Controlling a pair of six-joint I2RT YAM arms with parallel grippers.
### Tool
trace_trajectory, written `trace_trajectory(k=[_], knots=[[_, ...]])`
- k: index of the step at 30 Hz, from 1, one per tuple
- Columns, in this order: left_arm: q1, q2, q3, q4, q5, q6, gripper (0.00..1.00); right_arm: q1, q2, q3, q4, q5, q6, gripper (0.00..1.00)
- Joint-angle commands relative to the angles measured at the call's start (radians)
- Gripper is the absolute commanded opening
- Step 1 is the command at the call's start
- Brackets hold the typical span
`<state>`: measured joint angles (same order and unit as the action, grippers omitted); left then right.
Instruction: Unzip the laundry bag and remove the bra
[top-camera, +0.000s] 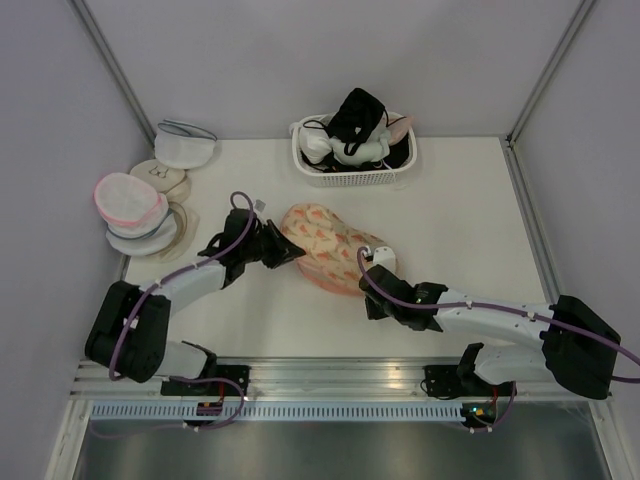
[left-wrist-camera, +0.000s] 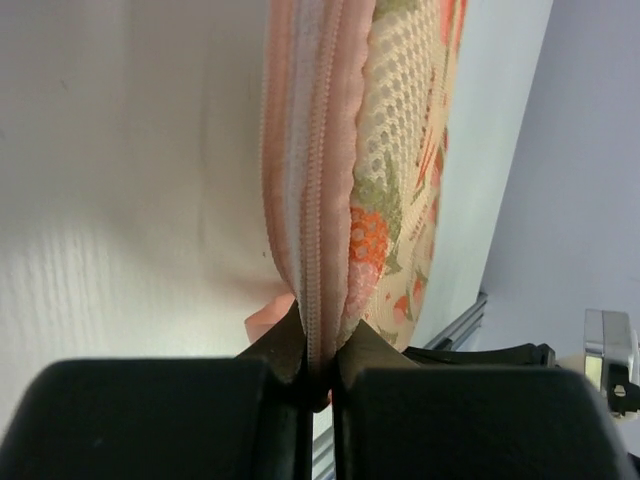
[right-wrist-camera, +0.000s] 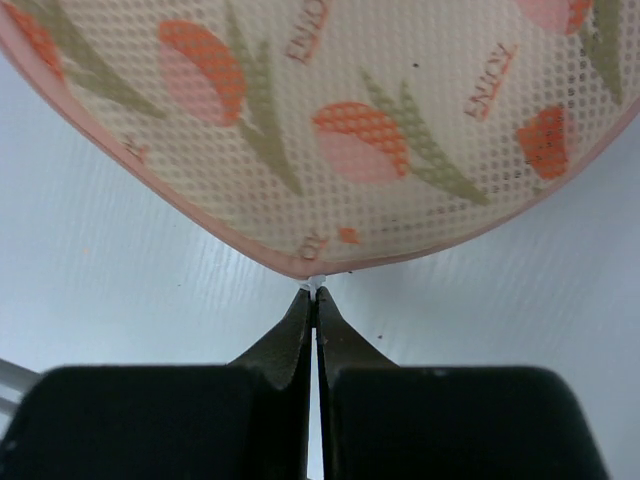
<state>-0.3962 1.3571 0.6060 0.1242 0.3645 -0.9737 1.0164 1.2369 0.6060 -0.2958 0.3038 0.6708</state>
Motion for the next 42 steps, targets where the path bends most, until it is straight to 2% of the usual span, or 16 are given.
trace_trajectory(k=[1,6,8,9,10,12,13,18,20,24,29,35,38,41,42], knots=[[0.063,0.083,0.135,-0.017,0.042,0.182,0.02,0.001,-0.025,0.008,-0.138,0.095,0.032,0.01],[0.092,0.273,0.372,-0.096,0.180,0.311,0.04,0.001,-0.024,0.017,-0.163,0.136,0.035,0.01],[0.094,0.361,0.446,-0.100,0.246,0.331,0.15,0.001,-0.024,0.011,-0.143,0.121,0.024,0.00],[0.092,0.382,0.460,-0.100,0.248,0.323,0.29,0.001,-0.025,0.011,-0.125,0.107,0.020,0.01],[0.092,0.407,0.468,-0.100,0.248,0.319,0.62,0.001,-0.027,0.008,-0.108,0.091,0.016,0.00],[0.091,0.404,0.446,-0.094,0.209,0.285,0.94,0.001,-0.027,-0.006,-0.056,0.061,0.007,0.00],[0.089,0.363,0.392,-0.069,0.173,0.274,1.00,0.001,-0.024,-0.005,-0.034,0.048,0.004,0.01],[0.079,0.154,0.166,0.001,0.079,0.152,1.00,0.002,-0.004,0.001,0.062,-0.034,-0.034,0.00],[0.057,0.088,0.077,0.009,0.077,0.116,1.00,0.001,0.001,0.000,0.124,-0.145,-0.062,0.00],[-0.061,-0.042,-0.046,0.087,0.079,-0.009,1.00,-0.001,0.038,0.018,0.280,-0.299,-0.109,0.00],[-0.214,-0.047,-0.117,0.210,0.045,-0.123,1.00,0.002,0.122,0.072,0.340,-0.394,-0.146,0.00],[-0.286,0.086,-0.092,0.276,0.048,-0.158,0.98,0.001,0.148,0.077,0.391,-0.422,-0.135,0.01],[-0.290,0.140,-0.118,0.354,0.062,-0.187,0.85,0.001,0.133,0.067,0.408,-0.423,-0.131,0.01],[-0.290,0.174,-0.137,0.408,0.067,-0.201,0.60,0.001,0.119,0.067,0.402,-0.427,-0.132,0.00],[-0.290,0.177,-0.140,0.426,0.068,-0.212,0.44,0.001,0.118,0.069,0.397,-0.427,-0.132,0.00]])
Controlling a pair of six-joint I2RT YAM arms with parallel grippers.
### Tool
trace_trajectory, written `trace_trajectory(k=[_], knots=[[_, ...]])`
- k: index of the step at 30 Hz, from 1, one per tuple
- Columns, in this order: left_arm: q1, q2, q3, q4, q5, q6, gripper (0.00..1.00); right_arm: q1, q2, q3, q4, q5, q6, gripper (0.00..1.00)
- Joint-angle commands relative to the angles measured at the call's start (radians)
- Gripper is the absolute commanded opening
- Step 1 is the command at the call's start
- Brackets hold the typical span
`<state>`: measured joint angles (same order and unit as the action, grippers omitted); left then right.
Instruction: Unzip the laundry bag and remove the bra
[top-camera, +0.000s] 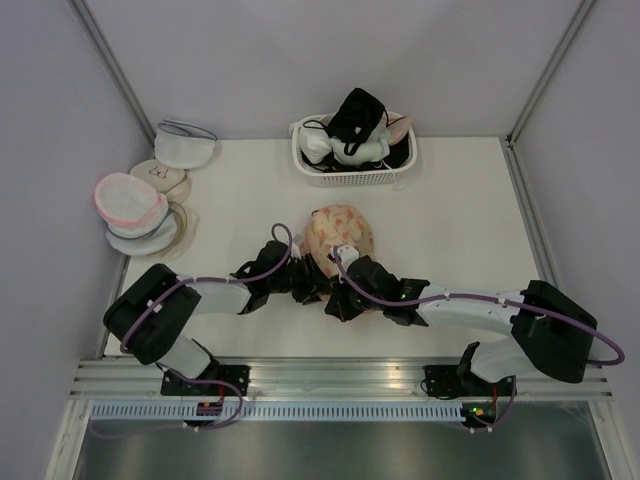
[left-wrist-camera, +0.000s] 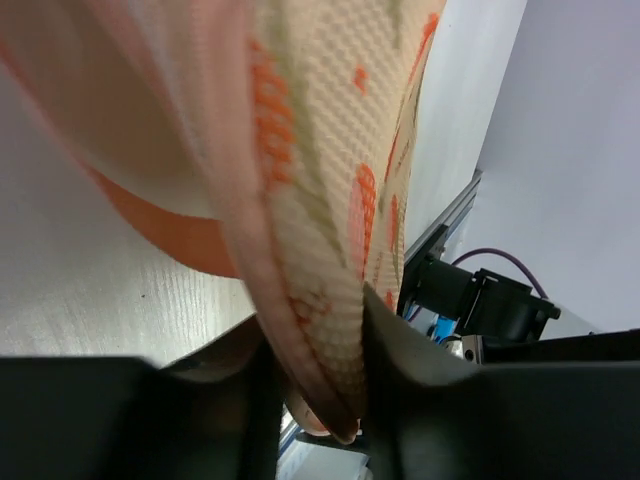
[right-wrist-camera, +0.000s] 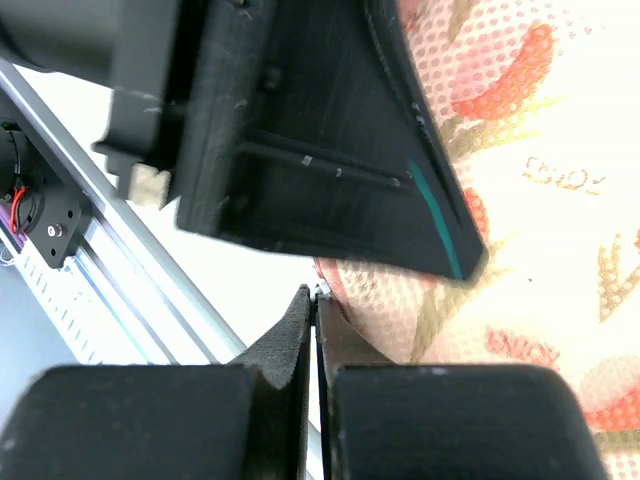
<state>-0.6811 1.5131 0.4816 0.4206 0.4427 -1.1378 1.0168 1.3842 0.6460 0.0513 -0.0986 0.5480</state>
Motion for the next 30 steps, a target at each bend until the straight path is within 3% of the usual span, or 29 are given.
trace_trajectory(k=[1,3,6,15,19,25,30], knots=[[-0.005,0.028,-0.015,0.141,-0.009,-0.050,0.33,0.000,-0.030,0.030,0.042,-0.024,-0.010,0.00],[-0.005,0.038,0.003,0.135,-0.009,-0.045,0.11,0.002,-0.031,0.029,0.019,-0.020,-0.011,0.00],[-0.002,0.042,0.038,0.062,-0.027,-0.001,0.03,0.000,-0.036,0.026,-0.033,-0.004,-0.013,0.00],[0.132,0.027,0.129,-0.075,0.057,0.144,0.02,0.006,-0.077,-0.019,-0.320,0.149,0.012,0.00],[0.181,0.051,0.192,-0.172,0.166,0.243,0.02,0.003,-0.111,-0.014,-0.468,0.439,0.096,0.00],[0.210,0.124,0.328,-0.356,0.365,0.485,0.02,-0.061,-0.035,-0.005,-0.467,0.602,0.121,0.00],[0.219,0.182,0.448,-0.629,0.409,0.717,0.02,-0.115,0.030,0.023,-0.459,0.715,0.122,0.01]])
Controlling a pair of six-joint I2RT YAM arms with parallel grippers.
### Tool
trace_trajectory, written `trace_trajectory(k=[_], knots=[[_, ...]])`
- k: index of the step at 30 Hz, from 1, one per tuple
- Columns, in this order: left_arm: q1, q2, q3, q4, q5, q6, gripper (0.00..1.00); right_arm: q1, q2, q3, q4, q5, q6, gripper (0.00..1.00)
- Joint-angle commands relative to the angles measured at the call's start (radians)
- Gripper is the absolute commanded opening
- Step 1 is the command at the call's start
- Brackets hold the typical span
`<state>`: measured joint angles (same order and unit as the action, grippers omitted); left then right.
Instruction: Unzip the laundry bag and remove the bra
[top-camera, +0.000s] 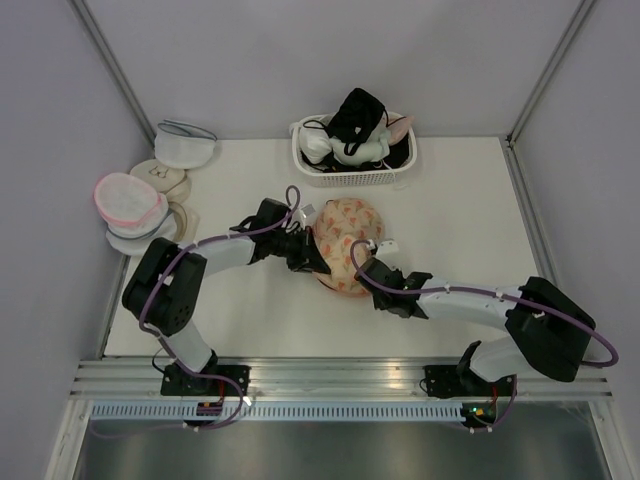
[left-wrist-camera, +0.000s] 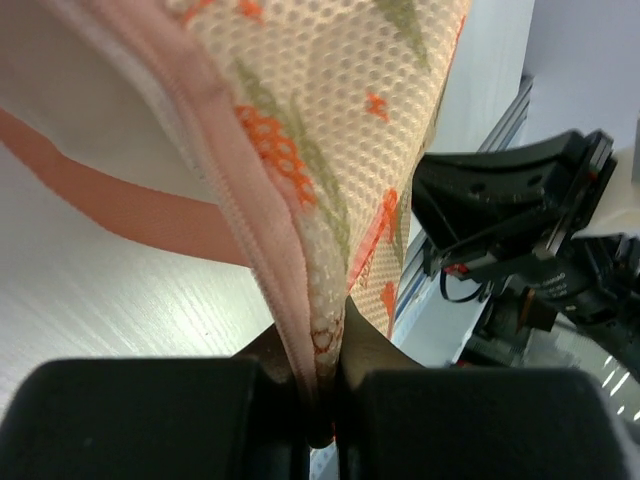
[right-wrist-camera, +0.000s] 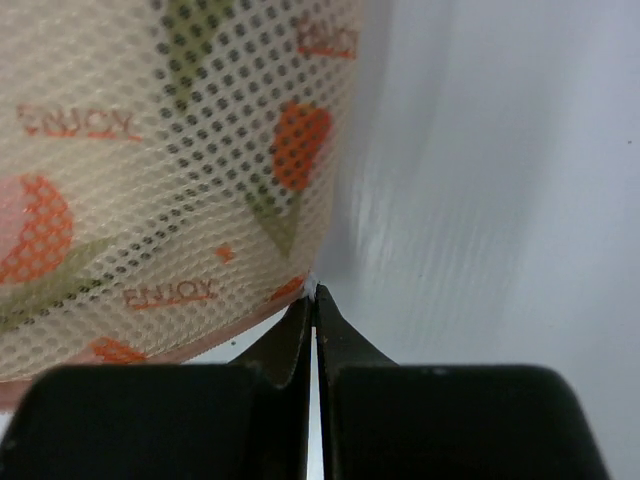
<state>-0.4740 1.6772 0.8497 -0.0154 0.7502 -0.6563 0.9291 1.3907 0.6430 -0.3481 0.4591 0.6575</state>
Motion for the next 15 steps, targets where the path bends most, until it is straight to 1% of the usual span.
trace_trajectory(k=[1,3,7,9,10,11,12,14,15], knots=[[0.012,0.029,0.094,-0.227,0.091,0.285,0.02,-0.035,0.028,0.032,-0.061,0.176,0.016,0.01],[0.012,0.036,0.104,-0.265,0.063,0.293,0.02,-0.053,0.027,0.040,-0.071,0.232,0.028,0.00],[0.005,0.056,0.104,-0.303,0.038,0.328,0.02,-0.088,-0.002,0.047,-0.087,0.295,0.047,0.00],[-0.003,0.070,0.111,-0.325,0.008,0.340,0.02,-0.110,-0.009,0.047,-0.081,0.296,0.036,0.00],[-0.012,0.079,0.111,-0.325,0.008,0.342,0.03,-0.116,-0.009,0.049,-0.071,0.271,0.025,0.00],[-0.018,0.081,0.109,-0.325,0.008,0.340,0.06,-0.121,-0.006,0.049,-0.068,0.262,0.022,0.00],[-0.024,0.082,0.106,-0.324,0.002,0.337,0.25,-0.121,-0.004,0.052,-0.068,0.253,0.019,0.00],[-0.037,0.066,0.095,-0.299,-0.034,0.304,0.39,-0.121,0.001,0.058,-0.080,0.237,0.022,0.00],[-0.040,0.050,0.071,-0.279,-0.046,0.285,0.56,-0.121,0.001,0.058,-0.081,0.234,0.025,0.00]])
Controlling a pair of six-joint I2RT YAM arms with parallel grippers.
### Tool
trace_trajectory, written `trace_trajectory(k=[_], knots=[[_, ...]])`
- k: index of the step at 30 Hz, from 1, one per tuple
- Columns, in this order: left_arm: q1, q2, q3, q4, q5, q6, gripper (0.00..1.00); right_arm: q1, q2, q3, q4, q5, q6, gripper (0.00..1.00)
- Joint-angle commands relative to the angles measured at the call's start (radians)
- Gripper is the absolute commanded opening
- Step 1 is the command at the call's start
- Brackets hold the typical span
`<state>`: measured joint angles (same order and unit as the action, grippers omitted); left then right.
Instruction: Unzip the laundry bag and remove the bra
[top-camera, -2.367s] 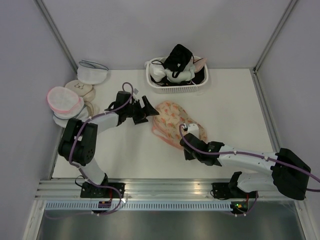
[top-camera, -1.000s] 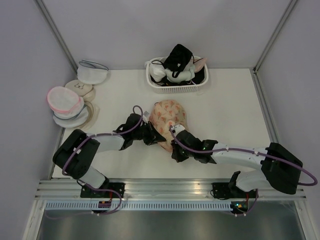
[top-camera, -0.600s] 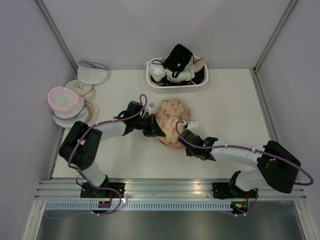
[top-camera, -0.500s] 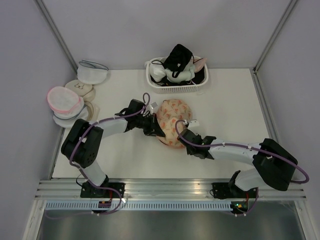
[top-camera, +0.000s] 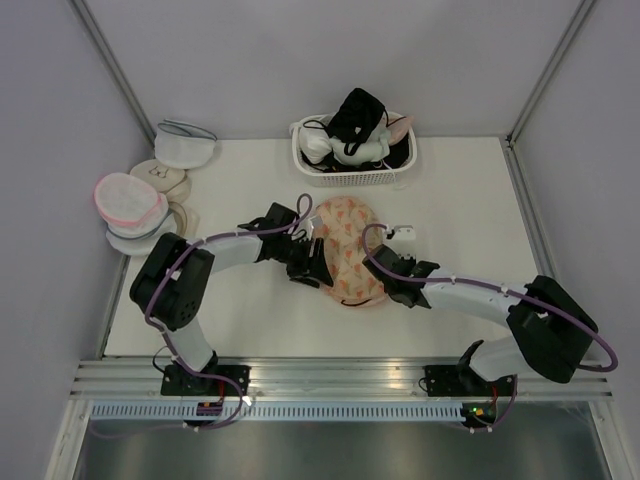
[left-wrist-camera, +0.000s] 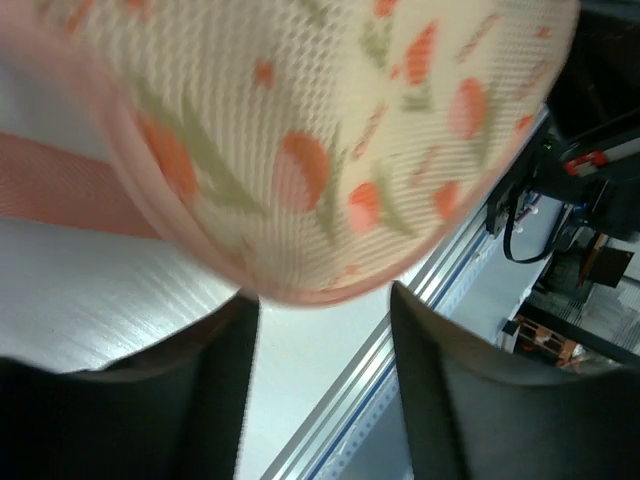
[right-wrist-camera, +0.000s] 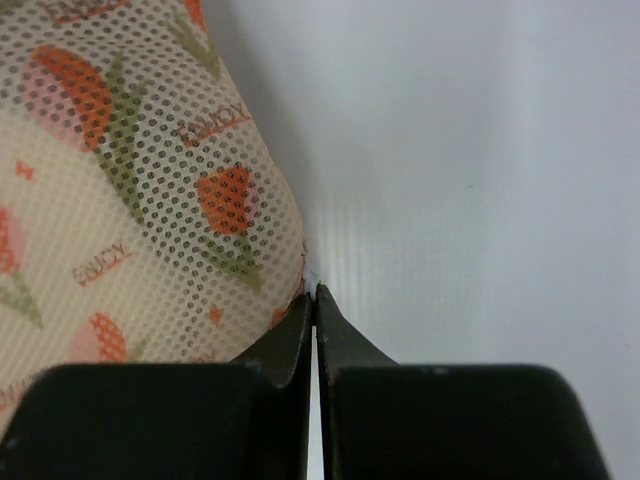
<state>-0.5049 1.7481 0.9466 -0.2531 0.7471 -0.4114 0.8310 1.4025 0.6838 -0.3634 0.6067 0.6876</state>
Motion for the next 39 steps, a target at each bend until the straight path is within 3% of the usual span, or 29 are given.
trace_trajectory(k=[1,3,5,7,10,14,15,20,23,29,39], knots=[[-0.011,-0.038,-0.043,-0.003,-0.073,0.022,0.64,-0.023,-0.014,0.016,-0.072,0.084,-0.002,0.00],[-0.011,-0.108,-0.090,0.034,-0.113,-0.036,0.80,-0.023,-0.020,0.013,-0.081,0.080,0.006,0.00],[-0.011,-0.198,-0.124,0.092,-0.175,-0.107,0.87,-0.021,-0.034,0.011,-0.101,0.080,0.009,0.01],[-0.011,-0.255,-0.175,0.133,-0.215,-0.151,0.92,-0.023,-0.062,0.011,-0.120,0.073,0.004,0.07],[-0.009,-0.354,-0.235,0.181,-0.302,-0.230,0.94,-0.023,-0.108,0.025,-0.150,0.032,-0.025,0.59],[-0.007,-0.412,-0.314,0.267,-0.371,-0.276,0.95,-0.021,-0.178,0.075,-0.259,0.019,-0.017,0.88],[-0.006,-0.412,-0.325,0.306,-0.411,-0.280,0.95,-0.021,-0.215,0.088,-0.278,0.022,-0.017,0.90],[0.028,-0.346,-0.351,0.383,-0.534,-0.302,0.90,-0.015,-0.293,0.089,-0.181,-0.109,-0.132,0.93],[0.055,-0.302,-0.354,0.443,-0.549,-0.322,0.86,-0.013,-0.298,0.091,-0.063,-0.273,-0.203,0.92],[0.060,-0.356,-0.406,0.479,-0.572,-0.363,0.83,-0.012,-0.172,0.167,0.101,-0.433,-0.243,0.80],[0.068,-0.622,-0.517,0.334,-0.654,-0.425,0.81,0.036,0.211,0.456,0.094,-0.369,-0.264,0.66]])
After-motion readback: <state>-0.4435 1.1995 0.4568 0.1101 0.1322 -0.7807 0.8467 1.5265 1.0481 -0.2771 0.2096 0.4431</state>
